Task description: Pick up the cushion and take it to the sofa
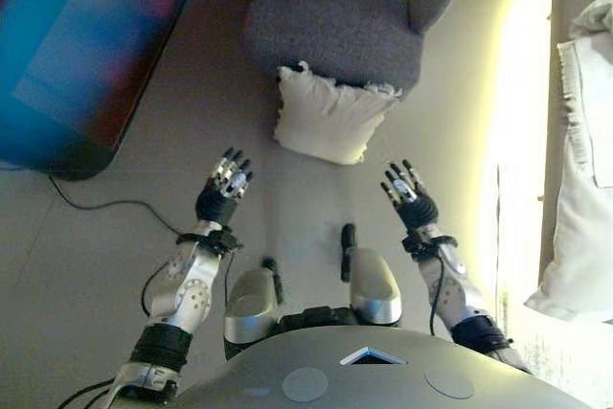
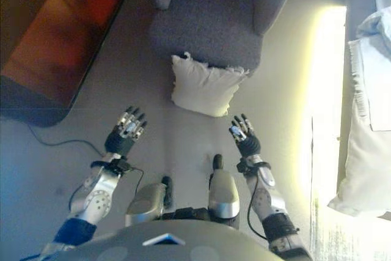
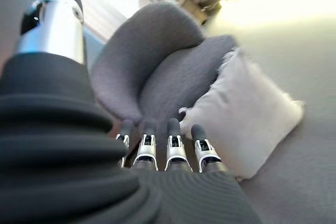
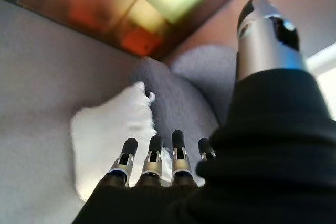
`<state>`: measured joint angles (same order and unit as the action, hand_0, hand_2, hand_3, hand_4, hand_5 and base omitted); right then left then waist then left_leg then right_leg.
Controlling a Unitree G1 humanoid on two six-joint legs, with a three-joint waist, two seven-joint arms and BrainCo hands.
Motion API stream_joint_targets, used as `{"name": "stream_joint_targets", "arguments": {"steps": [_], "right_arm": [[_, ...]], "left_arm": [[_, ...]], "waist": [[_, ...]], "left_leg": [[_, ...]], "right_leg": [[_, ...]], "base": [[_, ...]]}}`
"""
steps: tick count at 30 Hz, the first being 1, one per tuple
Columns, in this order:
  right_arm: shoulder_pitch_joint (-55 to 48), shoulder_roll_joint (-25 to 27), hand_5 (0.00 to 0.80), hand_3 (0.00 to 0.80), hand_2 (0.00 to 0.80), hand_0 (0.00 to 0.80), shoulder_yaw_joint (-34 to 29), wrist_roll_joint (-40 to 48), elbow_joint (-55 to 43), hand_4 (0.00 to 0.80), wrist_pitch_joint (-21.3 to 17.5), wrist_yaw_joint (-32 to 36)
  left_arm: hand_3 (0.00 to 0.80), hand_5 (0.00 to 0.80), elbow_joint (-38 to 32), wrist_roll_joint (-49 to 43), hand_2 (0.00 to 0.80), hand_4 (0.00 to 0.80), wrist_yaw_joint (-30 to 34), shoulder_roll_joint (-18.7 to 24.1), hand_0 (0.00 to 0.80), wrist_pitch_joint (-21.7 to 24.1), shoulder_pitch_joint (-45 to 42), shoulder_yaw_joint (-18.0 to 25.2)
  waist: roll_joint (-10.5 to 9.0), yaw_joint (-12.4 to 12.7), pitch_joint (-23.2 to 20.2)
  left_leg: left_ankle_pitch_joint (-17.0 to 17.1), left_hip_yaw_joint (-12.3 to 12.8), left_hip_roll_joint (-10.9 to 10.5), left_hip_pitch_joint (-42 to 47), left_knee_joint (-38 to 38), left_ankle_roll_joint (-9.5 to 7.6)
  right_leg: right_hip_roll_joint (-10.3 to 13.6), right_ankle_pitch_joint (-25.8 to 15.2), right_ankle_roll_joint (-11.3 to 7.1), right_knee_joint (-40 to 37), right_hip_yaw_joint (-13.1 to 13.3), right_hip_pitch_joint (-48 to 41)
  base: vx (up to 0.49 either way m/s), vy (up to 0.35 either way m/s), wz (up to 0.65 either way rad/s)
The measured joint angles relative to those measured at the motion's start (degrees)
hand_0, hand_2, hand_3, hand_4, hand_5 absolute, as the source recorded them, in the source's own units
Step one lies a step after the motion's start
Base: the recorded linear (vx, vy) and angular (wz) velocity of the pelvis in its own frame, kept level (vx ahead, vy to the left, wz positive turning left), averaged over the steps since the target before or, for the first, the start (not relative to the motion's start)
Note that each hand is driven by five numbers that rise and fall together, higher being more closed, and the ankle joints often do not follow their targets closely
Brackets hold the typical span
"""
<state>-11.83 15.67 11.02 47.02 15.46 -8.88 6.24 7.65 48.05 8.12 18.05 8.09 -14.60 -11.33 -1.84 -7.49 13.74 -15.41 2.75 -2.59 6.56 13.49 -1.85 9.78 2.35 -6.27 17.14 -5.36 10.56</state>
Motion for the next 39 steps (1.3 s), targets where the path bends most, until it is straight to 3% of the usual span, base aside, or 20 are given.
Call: {"name": "stream_joint_targets", "arguments": {"steps": [2,4,7,8,9,10,11,12,13,15,17,20,24,27,29,30,31,33,35,39], "right_arm": [[-0.8,-0.7,0.000,0.000,0.000,0.000,0.0,0.2,1.1,0.000,0.1,0.3],[-0.4,-1.5,0.000,0.000,0.000,0.000,1.1,0.1,0.9,0.000,0.2,0.9],[-0.2,-1.5,0.000,0.000,0.000,0.000,1.4,-0.4,0.6,0.000,0.6,0.8],[-0.4,-1.5,0.000,0.000,0.000,0.000,1.7,-0.4,0.6,0.000,0.9,0.8],[0.1,-1.2,0.000,0.000,0.000,0.000,1.6,-0.4,0.8,0.000,1.5,0.9],[0.4,-1.1,0.000,0.000,0.000,0.000,1.6,-0.5,0.9,0.000,1.5,1.0],[0.5,-0.9,0.000,0.000,0.000,0.000,1.5,-0.7,0.9,0.000,1.5,1.2],[1.0,-0.4,0.000,0.000,0.000,0.000,1.8,-0.8,1.2,0.000,1.4,1.5],[1.6,0.0,0.000,0.000,0.000,0.000,2.2,-0.8,1.7,0.000,1.3,1.5],[2.8,0.4,0.000,0.000,0.000,0.000,3.0,-0.7,2.3,0.000,0.9,1.5],[3.4,0.5,0.000,0.000,0.000,0.000,3.3,-0.6,2.4,0.000,0.1,1.5],[3.1,0.8,0.000,0.000,0.000,0.000,3.3,-0.3,2.5,0.000,0.1,1.3],[2.2,1.5,0.000,0.000,0.000,0.000,3.0,-0.2,2.5,0.000,0.1,1.5],[1.7,2.5,0.000,0.000,0.000,0.000,2.9,-0.1,2.4,0.000,0.3,2.0],[0.6,3.7,0.000,0.000,0.000,0.000,2.3,-0.1,2.4,0.000,0.3,2.3],[0.2,4.5,0.000,0.000,0.000,0.000,2.0,-0.1,2.7,0.000,0.3,2.7],[-0.1,3.7,0.000,0.000,0.000,0.000,2.0,-0.1,3.1,0.000,0.9,2.8],[-0.9,1.7,0.000,0.000,0.000,0.000,2.6,-0.1,2.4,0.000,0.9,3.4],[0.0,-0.2,0.000,0.000,0.000,0.000,3.5,-0.1,2.1,0.000,1.2,2.6],[3.6,-1.6,0.000,0.000,0.000,0.000,3.7,-0.1,1.0,0.000,1.4,1.8]], "left_arm": [[0.000,0.000,-0.1,0.0,0.000,0.000,0.2,0.5,0.000,0.1,-0.3,1.2],[0.000,0.000,0.7,0.0,0.000,0.000,0.2,0.6,0.000,0.0,-1.4,1.8],[0.000,0.000,0.0,0.0,0.000,0.000,-0.1,0.9,0.000,0.0,-0.6,1.5],[0.000,0.000,-0.2,0.1,0.000,0.000,-0.3,1.4,0.000,-0.1,-0.7,1.5],[0.000,0.000,-0.3,0.1,0.000,0.000,-0.8,0.9,0.000,-0.4,-0.6,1.4],[0.000,0.000,-0.9,0.1,0.000,0.000,-1.2,0.7,0.000,-0.4,-0.5,1.3],[0.000,0.000,-1.5,0.1,0.000,0.000,-1.4,-0.1,0.000,-0.2,-0.2,1.3],[0.000,0.000,-1.5,0.1,0.000,0.000,-1.7,-1.1,0.000,0.0,-0.1,1.2],[0.000,0.000,-1.5,0.1,0.000,0.000,-2.1,-1.8,0.000,0.0,0.3,0.7],[0.000,0.000,-1.7,0.1,0.000,0.000,-2.1,-1.7,0.000,0.1,0.8,-0.5],[0.000,0.000,-1.7,0.1,0.000,0.000,-2.0,-1.5,0.000,0.1,1.8,-0.9],[0.000,0.000,-1.8,0.3,0.000,0.000,-2.0,-1.3,0.000,0.0,2.1,-0.8],[0.000,0.000,-1.8,0.5,0.000,0.000,-2.0,-1.4,0.000,-0.3,1.6,-0.9],[0.000,0.000,-1.8,0.6,0.000,0.000,-1.9,-1.4,0.000,-0.3,0.9,-0.9],[0.000,0.000,-1.8,1.6,0.000,0.000,-1.4,-1.6,0.000,-0.3,0.7,-0.9],[0.000,0.000,-1.9,2.5,0.000,0.000,-1.2,-1.8,0.000,-0.3,0.6,-0.8],[0.000,0.000,-1.7,2.8,0.000,0.000,-1.2,-1.2,0.000,-0.3,0.5,-0.5],[0.000,0.000,-1.8,3.0,0.000,0.000,-1.0,0.5,0.000,-0.1,1.7,0.3],[0.000,0.000,-1.8,3.4,0.000,0.000,-1.1,1.5,0.000,-0.1,3.7,1.6],[0.000,0.000,-1.6,3.4,0.000,0.000,-1.0,2.3,0.000,1.1,4.7,3.4]], "waist": [[-0.91,0.9,0.2],[-0.02,0.7,-0.1],[0.52,-1.5,-1.4],[-0.33,-2.0,-2.3],[-0.07,-2.0,-2.8],[-0.14,-1.5,-3.9],[-0.54,-1.0,-5.2],[-0.21,0.5,-5.9],[-0.41,0.6,-6.0],[-0.68,0.8,-6.9],[-0.93,1.9,-7.2],[0.29,3.0,-7.4],[1.81,5.6,-6.7],[3.33,5.8,-6.0],[5.23,5.3,-5.8],[6.96,5.3,-5.8],[5.38,5.3,-5.6],[1.63,5.3,-4.9],[-0.57,5.6,-4.2],[0.65,7.3,-3.2]], "left_leg": [[-0.2,0.3,-0.2,3.6,-3.4,0.43],[-1.2,-2.4,1.3,4.9,-4.3,0.80],[-2.8,-3.3,4.2,6.3,-3.7,3.81],[-3.8,-2.3,4.3,6.7,-1.3,5.58],[-4.2,-1.2,5.4,5.8,3.9,6.89],[-1.8,0.5,5.8,1.6,12.9,9.47],[3.7,1.8,6.0,-2.4,20.7,9.74],[10.0,2.0,6.2,-4.5,26.3,8.88],[13.7,1.9,6.7,-7.1,31.5,7.75],[13.0,2.7,7.6,-10.7,34.3,7.69],[12.3,3.5,9.4,-13.1,27.5,6.88],[12.6,2.3,13.1,-15.2,9.4,7.08],[17.5,-5.0,14.8,-13.9,-13.4,8.42],[18.9,-4.9,15.8,-13.1,-14.6,7.71],[19.2,-3.3,16.7,-12.4,-12.7,7.17],[21.4,-2.7,17.0,-11.0,-13.0,8.13],[21.8,-1.3,15.3,-10.4,-12.3,12.03],[21.1,0.4,10.9,-10.4,-12.4,10.28],[19.2,0.2,8.3,-11.5,-10.0,8.83],[14.8,0.9,6.3,-11.1,-5.2,7.16]], "right_leg": [[0.3,3.3,-0.71,8.2,0.1,3.6],[-1.6,3.7,-0.11,13.6,-0.3,9.0],[-4.2,0.3,0.09,5.5,-1.4,10.7],[-4.2,-3.9,2.43,2.5,-1.7,9.4],[-5.1,-3.2,6.74,3.1,-2.3,7.9],[-5.7,-1.8,7.74,2.3,-2.1,6.7],[-6.0,-1.4,8.32,1.3,-1.3,5.9],[-6.0,-1.1,9.31,0.0,-0.9,3.8],[-6.0,-0.2,10.15,-1.2,-0.4,1.5],[-6.2,0.0,10.60,-3.6,-0.4,-2.0],[-6.8,0.7,11.10,-6.3,0.1,-5.5],[-9.4,1.2,10.62,-9.5,0.6,-9.1],[-12.0,2.8,10.30,-11.7,7.3,-12.7],[-11.8,5.4,8.86,-10.2,10.8,-14.7],[-11.1,8.3,6.33,-7.7,11.0,-15.0],[-10.7,10.0,4.64,-6.1,10.4,-14.9],[-7.9,11.6,2.59,-4.6,9.5,-14.5],[-2.6,11.3,0.31,-5.1,7.9,-14.2],[0.2,10.2,-1.22,-6.9,6.7,-14.9],[2.6,9.3,-2.67,-5.9,3.7,-16.8]], "base": [[0.494,-0.081,-0.23],[0.437,-0.102,-0.47],[0.341,-0.138,0.08],[0.383,-0.236,0.00],[0.374,-0.249,-0.09],[0.420,-0.240,-0.31],[0.376,-0.141,-0.51],[0.344,-0.049,-0.49],[0.243,0.024,-0.37],[0.246,0.117,-0.22],[0.318,0.221,-0.15],[0.338,0.206,-0.19],[0.399,0.185,-0.68],[0.289,0.217,-0.74],[0.254,0.253,-0.72],[0.252,0.312,-0.77],[0.225,0.279,-0.64],[0.249,0.245,-0.35],[0.204,0.183,-0.08],[0.205,0.142,0.00]]}}
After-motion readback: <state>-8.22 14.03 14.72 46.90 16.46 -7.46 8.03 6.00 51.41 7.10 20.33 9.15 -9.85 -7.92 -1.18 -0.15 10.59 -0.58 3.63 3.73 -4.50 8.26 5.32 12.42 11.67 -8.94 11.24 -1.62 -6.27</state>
